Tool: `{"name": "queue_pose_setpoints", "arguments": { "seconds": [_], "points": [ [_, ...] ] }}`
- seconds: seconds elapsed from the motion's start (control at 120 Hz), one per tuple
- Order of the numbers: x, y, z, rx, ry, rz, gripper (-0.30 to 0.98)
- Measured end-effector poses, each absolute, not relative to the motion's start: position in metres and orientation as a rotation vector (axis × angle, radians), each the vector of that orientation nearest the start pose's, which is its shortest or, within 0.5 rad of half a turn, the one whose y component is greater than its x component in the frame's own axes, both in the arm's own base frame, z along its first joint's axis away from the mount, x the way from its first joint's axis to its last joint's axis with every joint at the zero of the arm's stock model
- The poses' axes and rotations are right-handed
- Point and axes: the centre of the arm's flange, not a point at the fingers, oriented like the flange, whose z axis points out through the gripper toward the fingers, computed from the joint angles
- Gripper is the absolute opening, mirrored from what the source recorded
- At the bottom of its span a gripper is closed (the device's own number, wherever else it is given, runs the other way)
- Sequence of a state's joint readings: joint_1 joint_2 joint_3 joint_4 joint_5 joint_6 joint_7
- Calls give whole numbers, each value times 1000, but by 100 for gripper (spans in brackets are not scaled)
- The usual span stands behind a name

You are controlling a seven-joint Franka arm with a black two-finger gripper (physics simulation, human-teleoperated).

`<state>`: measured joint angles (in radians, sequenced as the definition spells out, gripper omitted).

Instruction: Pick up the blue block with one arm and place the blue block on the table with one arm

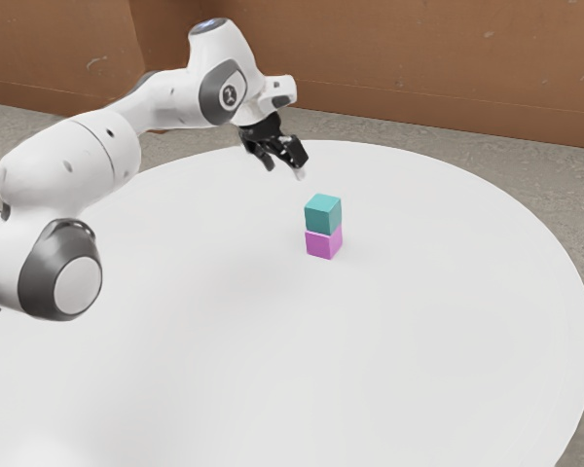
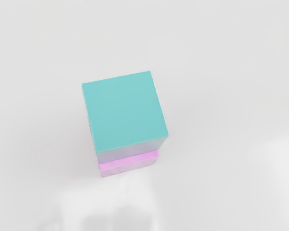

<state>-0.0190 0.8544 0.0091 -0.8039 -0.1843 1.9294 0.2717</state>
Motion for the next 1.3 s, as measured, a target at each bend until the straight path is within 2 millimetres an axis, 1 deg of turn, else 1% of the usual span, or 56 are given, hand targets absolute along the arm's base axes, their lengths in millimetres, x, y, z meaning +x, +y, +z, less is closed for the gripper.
{"name": "queue_pose_setpoints", "arguments": {
  "seconds": [0.058, 0.142, 0.183, 0.233, 0.3, 0.4, 0.583, 0.633, 0.708, 0.783, 0.858, 0.975, 1.217, 1.3],
  "points": [
    [799, -42, 431, -3205, 426, -451, 66],
    [800, -59, 410, -3171, 444, -397, 66],
    [800, -65, 403, -3153, 444, -372, 66],
    [799, -68, 398, -3130, 434, -348, 66],
    [799, -65, 395, -3097, 411, -330, 66],
    [806, -61, 379, -3077, 366, -331, 66],
    [815, -55, 383, -3078, 291, -431, 66],
    [817, -51, 379, -3079, 271, -449, 66],
    [820, -56, 367, -3095, 261, -481, 66],
    [823, -60, 361, -3107, 253, -524, 66],
    [826, -56, 356, -3107, 233, -557, 66],
    [828, -52, 357, -3101, 211, -599, 66],
    [831, -52, 358, -3095, 195, -654, 66],
    [832, -51, 352, -3095, 188, -657, 66]
  ]
}}
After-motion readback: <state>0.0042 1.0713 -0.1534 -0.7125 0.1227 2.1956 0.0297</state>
